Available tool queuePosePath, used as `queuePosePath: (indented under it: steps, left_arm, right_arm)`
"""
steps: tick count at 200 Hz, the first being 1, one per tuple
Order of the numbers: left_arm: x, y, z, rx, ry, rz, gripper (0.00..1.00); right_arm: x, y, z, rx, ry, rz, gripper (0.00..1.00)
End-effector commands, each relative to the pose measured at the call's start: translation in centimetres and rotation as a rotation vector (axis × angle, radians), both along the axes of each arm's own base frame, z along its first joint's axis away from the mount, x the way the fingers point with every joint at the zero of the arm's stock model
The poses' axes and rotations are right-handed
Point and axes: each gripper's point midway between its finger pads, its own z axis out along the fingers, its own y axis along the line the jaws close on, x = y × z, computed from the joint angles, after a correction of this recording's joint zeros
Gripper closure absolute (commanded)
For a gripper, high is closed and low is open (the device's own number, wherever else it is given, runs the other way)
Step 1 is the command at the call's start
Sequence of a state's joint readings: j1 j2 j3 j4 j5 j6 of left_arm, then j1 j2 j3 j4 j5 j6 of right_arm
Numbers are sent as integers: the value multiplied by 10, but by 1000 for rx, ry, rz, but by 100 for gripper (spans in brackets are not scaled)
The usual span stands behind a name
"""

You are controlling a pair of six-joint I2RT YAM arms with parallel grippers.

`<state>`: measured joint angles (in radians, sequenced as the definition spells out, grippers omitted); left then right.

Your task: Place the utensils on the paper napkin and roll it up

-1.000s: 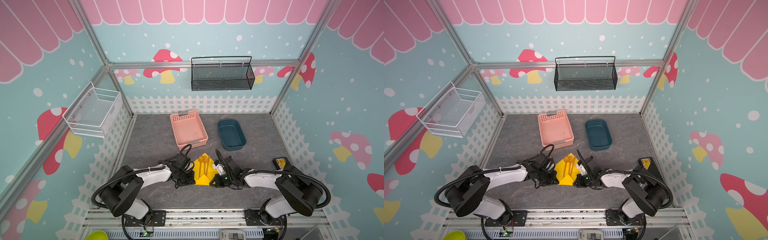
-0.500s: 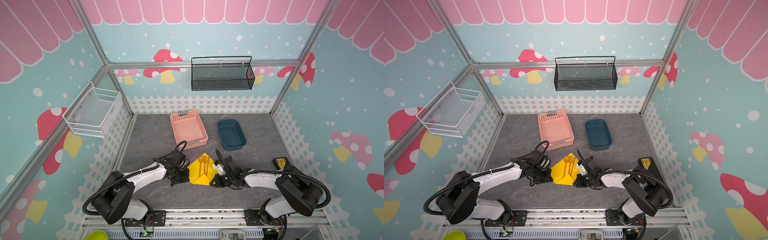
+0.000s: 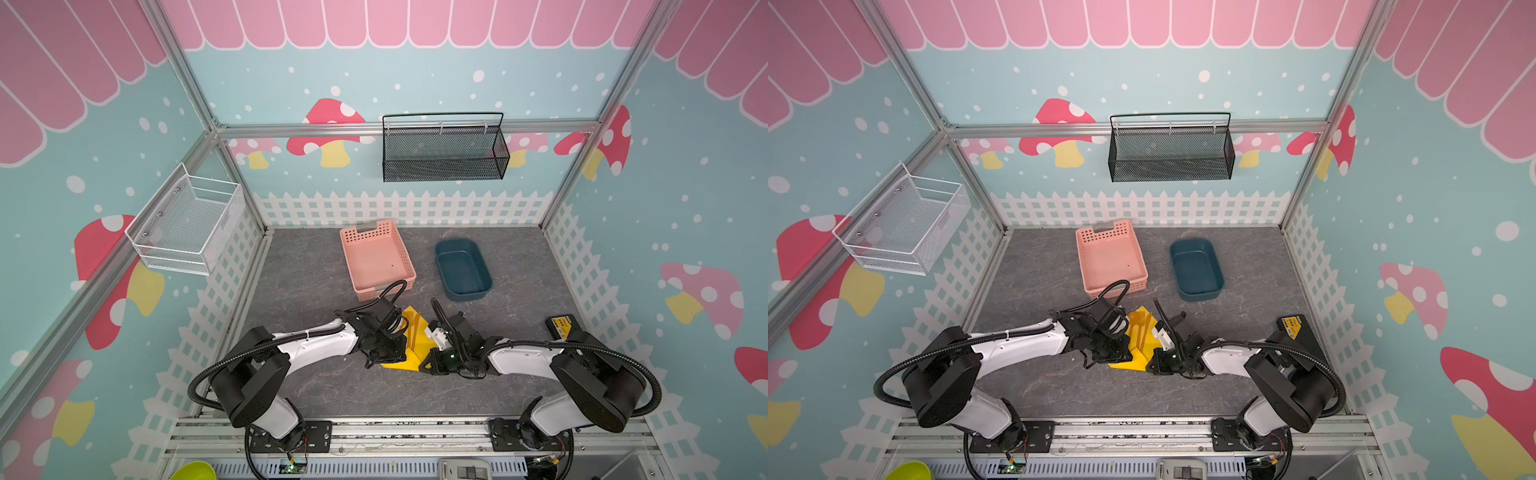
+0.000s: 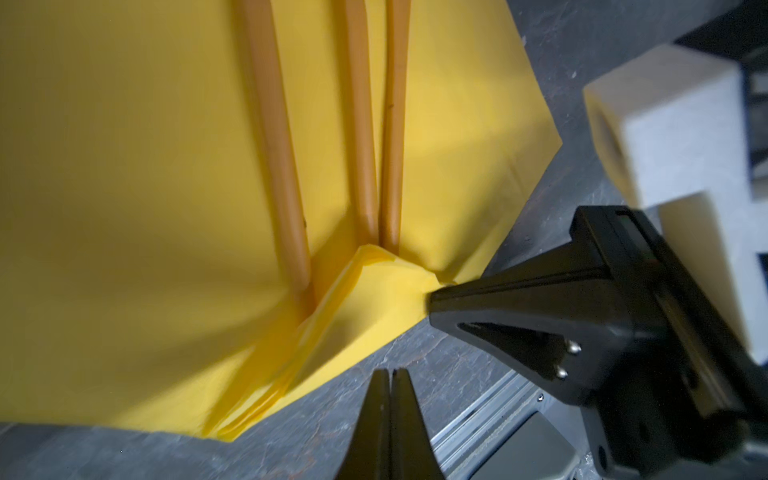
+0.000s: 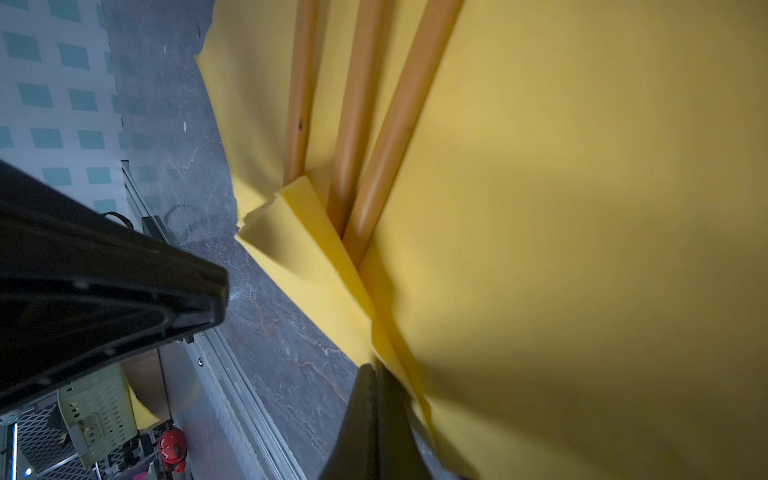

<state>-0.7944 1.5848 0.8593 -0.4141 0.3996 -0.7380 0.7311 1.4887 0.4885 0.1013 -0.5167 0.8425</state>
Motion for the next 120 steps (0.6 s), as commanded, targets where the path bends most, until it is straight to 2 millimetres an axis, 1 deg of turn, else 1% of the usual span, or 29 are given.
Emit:
queuePosePath:
  steps: [1,25,60,83,120]
  left_arm:
    - [10,-14,2,-42,-16,22,96]
    - [14,-20,0,-52,-14,23,96]
    - [16,-20,-9,-37,-8,25,96]
    - [15,-20,-15,-29,6,25,96]
    - [15,-20,-20,-22,9,27,97]
  right_arm:
    - [-7,-15,-13,-70,44,-21,95]
    - [-8,-15,-13,-67,46,-17,94]
    - [-6,-14,-6,-53,28,-24,91]
    - [-4,-12,2,-31,14,-34,88]
    - [2,-12,21,10,-18,-61,82]
